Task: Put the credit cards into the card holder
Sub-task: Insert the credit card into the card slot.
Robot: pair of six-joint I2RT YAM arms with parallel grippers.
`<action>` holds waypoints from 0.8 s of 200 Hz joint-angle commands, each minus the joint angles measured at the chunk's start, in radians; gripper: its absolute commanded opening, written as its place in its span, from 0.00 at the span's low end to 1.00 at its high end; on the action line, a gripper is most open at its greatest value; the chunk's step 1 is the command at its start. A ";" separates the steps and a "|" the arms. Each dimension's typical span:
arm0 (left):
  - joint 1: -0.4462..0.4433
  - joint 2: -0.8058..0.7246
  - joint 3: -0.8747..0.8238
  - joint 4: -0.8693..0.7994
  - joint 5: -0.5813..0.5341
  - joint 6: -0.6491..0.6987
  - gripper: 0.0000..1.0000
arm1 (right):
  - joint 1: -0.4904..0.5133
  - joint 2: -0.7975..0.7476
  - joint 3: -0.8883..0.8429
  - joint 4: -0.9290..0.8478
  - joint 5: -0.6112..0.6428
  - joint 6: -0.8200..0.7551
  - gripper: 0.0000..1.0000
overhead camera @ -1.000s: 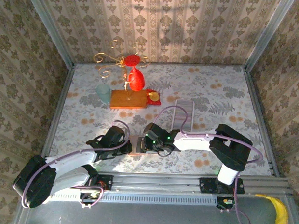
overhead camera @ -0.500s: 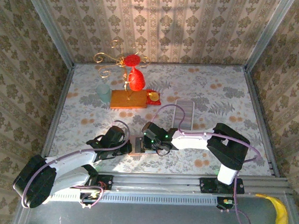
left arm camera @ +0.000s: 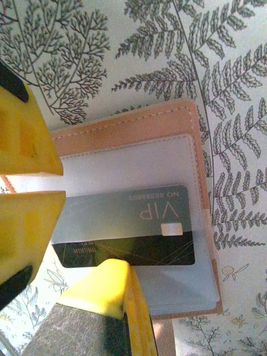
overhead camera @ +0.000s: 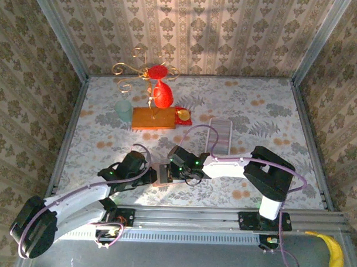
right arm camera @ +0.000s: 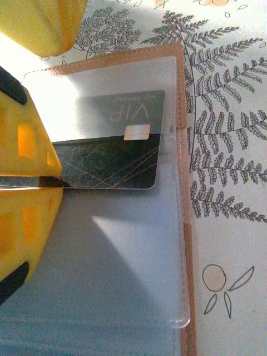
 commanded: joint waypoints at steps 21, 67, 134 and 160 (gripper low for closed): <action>0.000 -0.004 -0.001 -0.062 -0.042 -0.008 0.24 | 0.007 0.030 0.001 -0.021 0.013 0.005 0.14; -0.002 0.090 -0.017 0.021 -0.004 -0.012 0.19 | 0.009 0.018 0.007 0.001 -0.008 0.001 0.14; -0.011 0.113 -0.027 0.074 0.010 -0.019 0.12 | 0.021 0.013 0.026 0.052 -0.048 0.007 0.14; -0.011 0.121 -0.030 0.085 0.012 -0.024 0.11 | 0.024 0.012 0.026 0.068 -0.063 0.019 0.14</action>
